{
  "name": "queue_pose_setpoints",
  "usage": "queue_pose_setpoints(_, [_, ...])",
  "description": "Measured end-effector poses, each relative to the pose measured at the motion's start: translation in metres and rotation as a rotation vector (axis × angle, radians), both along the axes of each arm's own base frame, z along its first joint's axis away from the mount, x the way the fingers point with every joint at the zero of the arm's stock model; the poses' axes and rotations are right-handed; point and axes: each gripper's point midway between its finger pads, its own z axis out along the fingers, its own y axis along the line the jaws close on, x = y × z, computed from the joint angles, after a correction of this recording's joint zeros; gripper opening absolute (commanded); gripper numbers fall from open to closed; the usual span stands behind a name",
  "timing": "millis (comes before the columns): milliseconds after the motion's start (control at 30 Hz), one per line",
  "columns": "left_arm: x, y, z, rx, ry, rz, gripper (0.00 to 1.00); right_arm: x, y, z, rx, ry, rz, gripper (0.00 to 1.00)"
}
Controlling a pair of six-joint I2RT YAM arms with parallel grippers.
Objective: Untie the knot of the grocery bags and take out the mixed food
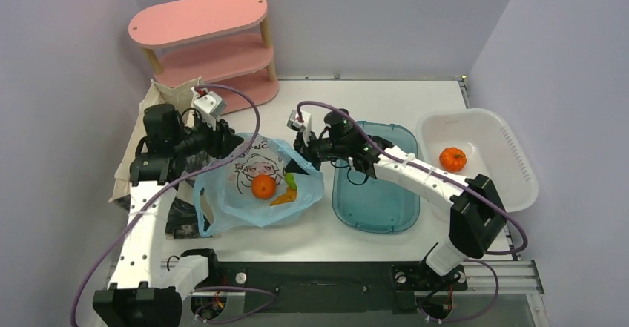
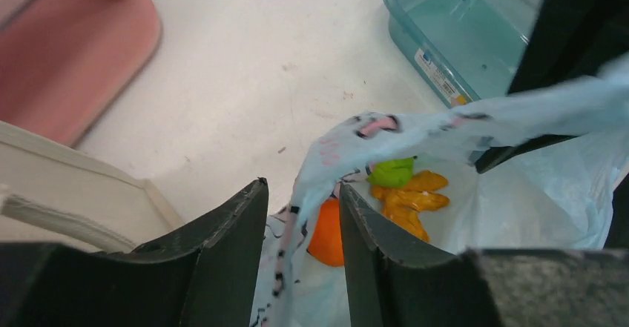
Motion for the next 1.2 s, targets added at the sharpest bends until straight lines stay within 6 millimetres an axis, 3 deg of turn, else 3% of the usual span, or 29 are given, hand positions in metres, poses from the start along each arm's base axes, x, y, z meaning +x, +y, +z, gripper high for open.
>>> queue_pose_setpoints(100, [-0.014,0.000,0.028,0.029,-0.112,-0.025,0.38,0.000,0.006,0.001,0.035,0.110,-0.029,0.00])
queue_pose_setpoints(233, [-0.054,-0.010,0.075,0.100,-0.296,-0.141,0.37,0.013,0.009,-0.022,0.022,0.246,-0.097,0.00])
queue_pose_setpoints(333, [-0.089,-0.027,0.081,0.162,-0.370,-0.290,0.35,0.019,0.008,-0.033,0.016,0.298,-0.131,0.00])
queue_pose_setpoints(433, [-0.112,-0.040,0.059,0.216,-0.353,-0.423,0.35,0.022,0.005,-0.034,0.022,0.313,-0.149,0.00])
queue_pose_setpoints(600, [-0.126,-0.052,-0.033,0.319,-0.166,-0.576,0.42,0.022,0.005,-0.036,0.027,0.317,-0.152,0.00])
queue_pose_setpoints(700, [-0.123,-0.051,-0.089,0.417,-0.070,-0.602,0.46,0.021,0.005,-0.038,0.023,0.319,-0.151,0.00])
queue_pose_setpoints(800, [-0.110,-0.049,-0.127,0.511,-0.032,-0.607,0.48,0.021,0.005,-0.038,0.023,0.315,-0.150,0.00])
queue_pose_setpoints(900, [-0.096,-0.049,-0.144,0.565,-0.037,-0.605,0.49,0.021,0.004,-0.038,0.022,0.309,-0.147,0.00])
queue_pose_setpoints(1200, [-0.063,-0.062,-0.167,0.636,-0.112,-0.658,0.53,0.024,0.002,-0.039,0.017,0.294,-0.146,0.00])
